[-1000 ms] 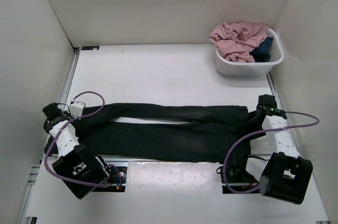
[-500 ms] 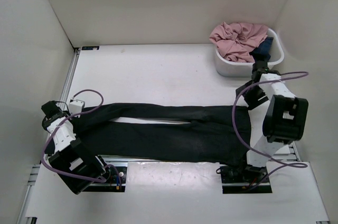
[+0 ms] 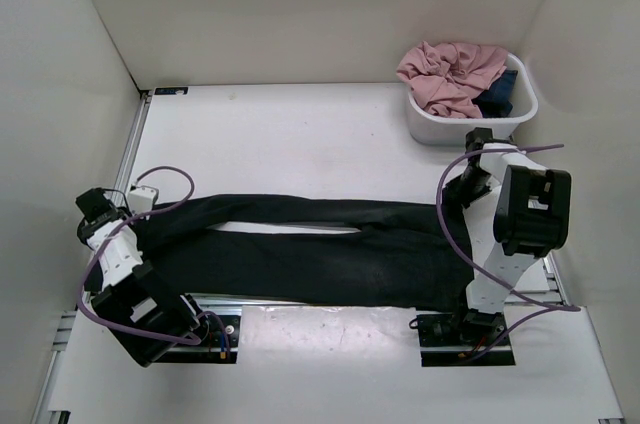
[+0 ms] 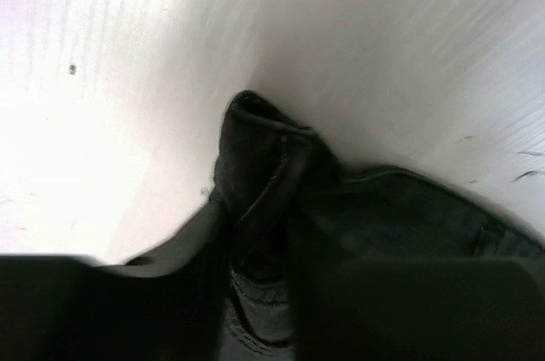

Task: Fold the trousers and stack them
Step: Fold the trousers

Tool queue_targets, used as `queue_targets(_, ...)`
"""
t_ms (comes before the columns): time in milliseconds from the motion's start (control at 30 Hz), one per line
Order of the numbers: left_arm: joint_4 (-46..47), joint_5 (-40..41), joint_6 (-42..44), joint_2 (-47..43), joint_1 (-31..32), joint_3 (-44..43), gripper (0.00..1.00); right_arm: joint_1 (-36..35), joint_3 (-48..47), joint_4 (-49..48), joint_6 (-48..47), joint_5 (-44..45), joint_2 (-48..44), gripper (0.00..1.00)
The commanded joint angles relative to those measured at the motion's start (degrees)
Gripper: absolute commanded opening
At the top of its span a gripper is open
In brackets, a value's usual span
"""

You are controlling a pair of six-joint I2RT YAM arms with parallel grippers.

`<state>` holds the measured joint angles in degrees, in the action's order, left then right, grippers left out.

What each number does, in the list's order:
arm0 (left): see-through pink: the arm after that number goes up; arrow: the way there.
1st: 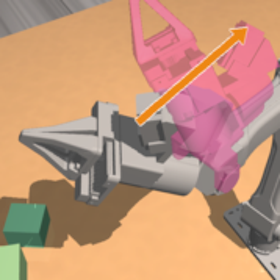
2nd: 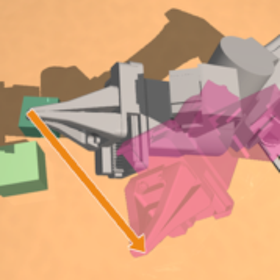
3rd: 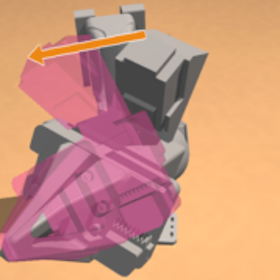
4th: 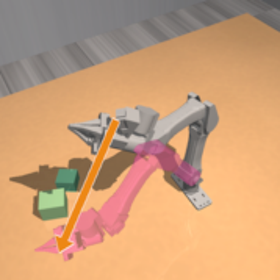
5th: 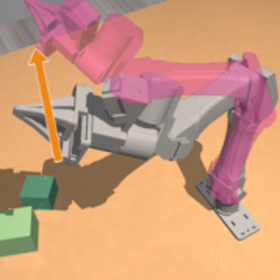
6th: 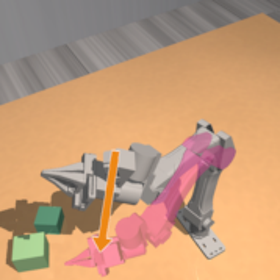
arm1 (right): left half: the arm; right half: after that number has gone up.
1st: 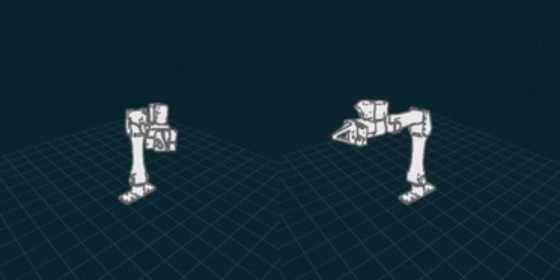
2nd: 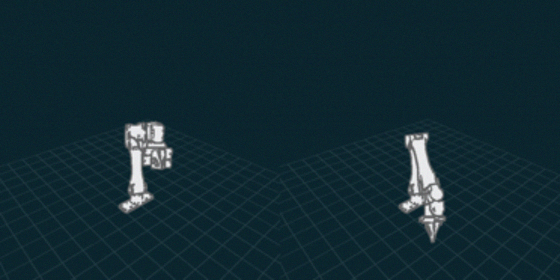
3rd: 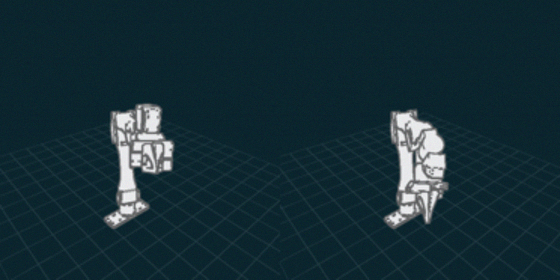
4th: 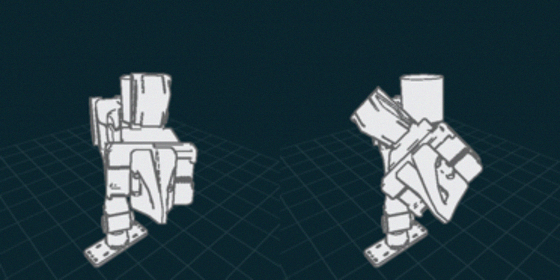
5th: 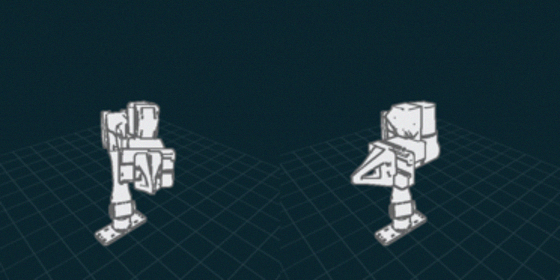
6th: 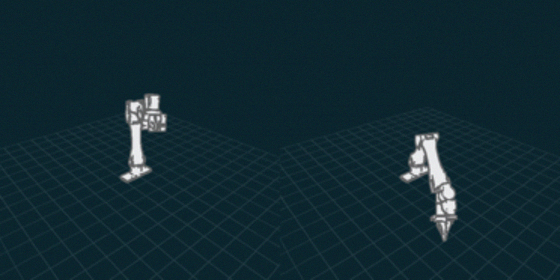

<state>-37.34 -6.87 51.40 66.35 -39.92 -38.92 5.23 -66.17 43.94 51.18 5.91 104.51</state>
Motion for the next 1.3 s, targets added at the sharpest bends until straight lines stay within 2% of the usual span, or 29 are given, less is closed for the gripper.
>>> queue_targets(0, 0.08, -1.12, -0.16, 0.27, 0.28, -2.57, 0.14, -0.14, 2.28, -1.49, 0.51, 2.88, 5.70, 0.26)
queue_targets(33, 0.08, -1.12, -0.16, 0.88, 0.28, -3.35, 0.14, -0.14, 1.67, -1.49, 0.50, 3.40, 5.71, 0.19)
queue_targets(67, 0.08, -1.12, -0.68, 0.89, 0.28, -3.88, 0.14, -0.14, 0.44, -0.62, -0.02, 3.93, 5.71, 0.06)
queue_targets(100, 0.08, -1.12, -1.55, 1.93, 0.28, -4.67, 0.14, -0.14, -0.44, -0.09, -0.90, 4.45, 5.71, 0.02)
queue_targets(267, 0.08, -3.06, -4.72, 7.91, 0.28, -15.56, 0.14, -0.14, -10.26, 4.12, -6.17, 7.96, 4.22, 0.01)
queue_targets(367, -0.53, -3.06, -6.04, 9.85, 0.28, -23.29, 0.14, -0.14, -12.84, 5.63, -9.42, 9.90, 0.45, 0.00)
queue_targets(500, -2.38, -3.58, -4.04, 7.05, 0.28, -26.74, 0.14, -0.14, -7.50, 1.07, -11.80, 9.91, -10.09, 0.00)
queue_targets(633, -3.96, 0.27, 0.88, 0.64, -1.38, -20.96, 0.14, -0.66, 4.71, -4.03, -13.30, 8.85, -25.62, 0.00)
queue_targets(667, -3.97, 1.07, 1.94, -1.90, -2.17, -15.89, 0.14, -0.66, 11.17, -6.04, -12.69, 7.90, -28.37, 0.00)
queue_targets(733, -4.49, 1.94, 5.18, -4.63, -5.06, -10.07, 0.14, -0.66, 17.80, -7.90, -11.38, 5.01, -36.28, 0.04)
queue_targets(767, -4.49, 2.56, 6.07, -7.26, -5.77, -4.38, 0.14, -0.66, 20.62, -7.91, -10.49, 4.99, -39.00, 0.05)
queue_targets(833, -4.49, 3.18, 7.31, -9.47, -7.09, 0.57, 0.14, -1.19, 28.62, -6.86, -7.69, 4.99, -48.31, 0.13)
queue_targets(900, -4.49, 3.18, 7.31, -11.67, -7.10, 5.94, 0.14, -1.19, 33.19, -3.62, -5.92, 5.51, -58.39, 0.21)
queue_targets(967, -4.49, 3.18, 7.31, -12.21, -7.10, 9.10, 0.14, -1.19, 37.51, 0.24, -3.38, 5.51, -64.75, 0.25)
queue_targets(1000, -4.49, 3.18, 7.31, -13.08, -7.10, 9.90, 0.14, -1.19, 38.30, 5.23, -2.32, 6.12, -70.09, 0.29)
queue_targets(1100, -4.49, 4.32, 7.31, -14.66, -7.63, 12.27, 0.14, -1.19, 39.63, 14.29, 0.58, 5.52, -76.97, 0.38)
queue_targets(1133, -4.49, 4.33, 7.92, -15.45, -7.63, 12.81, 0.14, -1.19, 40.24, 15.98, 0.59, 4.90, -77.96, 0.44)
queue_targets(1267, -4.49, 4.85, 8.54, -16.07, -7.63, 14.31, 0.14, -1.19, 38.76, 21.18, 1.82, 2.80, -80.16, 0.55)
